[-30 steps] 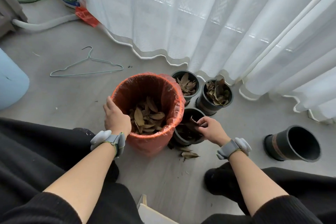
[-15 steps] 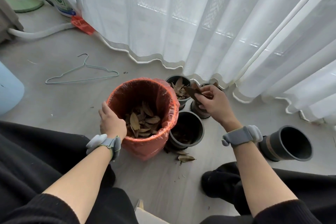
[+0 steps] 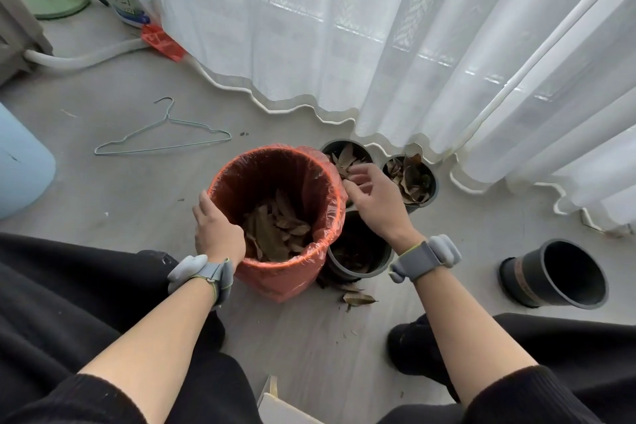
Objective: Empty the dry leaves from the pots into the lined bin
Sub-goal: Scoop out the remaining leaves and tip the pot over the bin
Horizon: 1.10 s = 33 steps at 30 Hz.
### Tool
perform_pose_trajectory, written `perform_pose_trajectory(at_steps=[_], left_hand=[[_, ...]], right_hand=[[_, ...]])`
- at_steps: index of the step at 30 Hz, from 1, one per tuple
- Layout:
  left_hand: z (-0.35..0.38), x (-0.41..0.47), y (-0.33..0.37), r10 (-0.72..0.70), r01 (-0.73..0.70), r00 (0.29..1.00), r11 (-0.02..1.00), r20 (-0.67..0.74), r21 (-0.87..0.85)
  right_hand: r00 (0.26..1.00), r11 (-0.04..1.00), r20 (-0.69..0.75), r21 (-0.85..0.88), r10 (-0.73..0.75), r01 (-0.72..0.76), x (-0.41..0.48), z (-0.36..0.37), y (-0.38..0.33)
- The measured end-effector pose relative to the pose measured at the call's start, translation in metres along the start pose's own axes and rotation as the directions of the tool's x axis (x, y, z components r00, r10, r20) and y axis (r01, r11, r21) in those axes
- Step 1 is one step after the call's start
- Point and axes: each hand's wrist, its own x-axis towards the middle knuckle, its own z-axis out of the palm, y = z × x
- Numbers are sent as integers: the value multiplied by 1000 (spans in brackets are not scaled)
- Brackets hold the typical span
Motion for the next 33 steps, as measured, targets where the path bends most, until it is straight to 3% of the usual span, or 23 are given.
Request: perform_pose_trajectory(at_steps=[3, 6, 8, 13, 18, 23, 33], left_hand=[[1, 1, -1, 4, -4, 1000, 1000, -11, -2], [4, 3, -2, 4, -4, 999, 1000, -34, -1], [6, 4, -2, 8, -7, 999, 1000, -40, 4], [8, 4, -2, 11, -11, 999, 1000, -50, 6], [8, 5, -6, 26, -26, 997, 1000, -67, 12], [7, 7, -6, 33, -31, 997, 999, -74, 24], [5, 7, -6, 10, -8, 998, 1000, -56, 19]], right_hand=[[982, 965, 12, -187, 190, -184, 3, -2, 47], [904, 884, 185, -354, 385, -304, 2, 12, 82], [839, 836, 300, -467, 455, -286, 0, 29, 97], [720, 702, 415, -698, 556, -140, -2, 68, 125], [720, 702, 463, -710, 517, -47, 1, 89, 141], [751, 725, 443, -686, 489, -67, 2, 91, 143], [872, 877, 287, -399, 397, -268, 0, 56, 124]])
